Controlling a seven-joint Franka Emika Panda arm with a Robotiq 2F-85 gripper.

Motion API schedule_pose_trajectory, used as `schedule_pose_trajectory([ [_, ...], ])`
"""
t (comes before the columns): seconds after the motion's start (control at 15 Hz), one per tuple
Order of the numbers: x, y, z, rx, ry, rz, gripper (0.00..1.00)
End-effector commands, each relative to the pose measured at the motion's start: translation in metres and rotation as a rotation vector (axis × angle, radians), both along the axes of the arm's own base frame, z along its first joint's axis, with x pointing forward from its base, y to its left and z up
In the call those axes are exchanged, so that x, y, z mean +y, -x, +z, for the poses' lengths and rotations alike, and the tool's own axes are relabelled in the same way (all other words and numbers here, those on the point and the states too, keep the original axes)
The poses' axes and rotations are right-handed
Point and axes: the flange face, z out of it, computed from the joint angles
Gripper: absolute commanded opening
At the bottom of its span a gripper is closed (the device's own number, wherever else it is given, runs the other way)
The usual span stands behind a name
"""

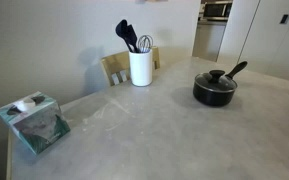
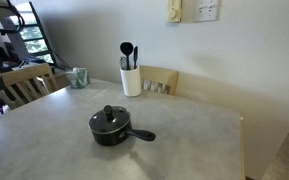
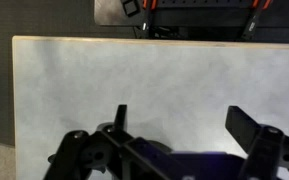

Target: Remove the lid from the pot

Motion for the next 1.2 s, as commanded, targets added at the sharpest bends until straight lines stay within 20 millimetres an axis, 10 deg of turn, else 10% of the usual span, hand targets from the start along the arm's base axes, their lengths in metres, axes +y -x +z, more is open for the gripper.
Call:
schedule_pose_trajectory([
  [0.0, 0.000, 0.000, 0.000, 0.001, 0.000, 0.000, 1.00],
  [0.8, 0.000, 0.000, 0.000, 0.001, 0.000, 0.000, 1.00],
  [1.13, 0.008, -0.026, -0.005, -0.255, -0.028, -0.029, 1.00],
])
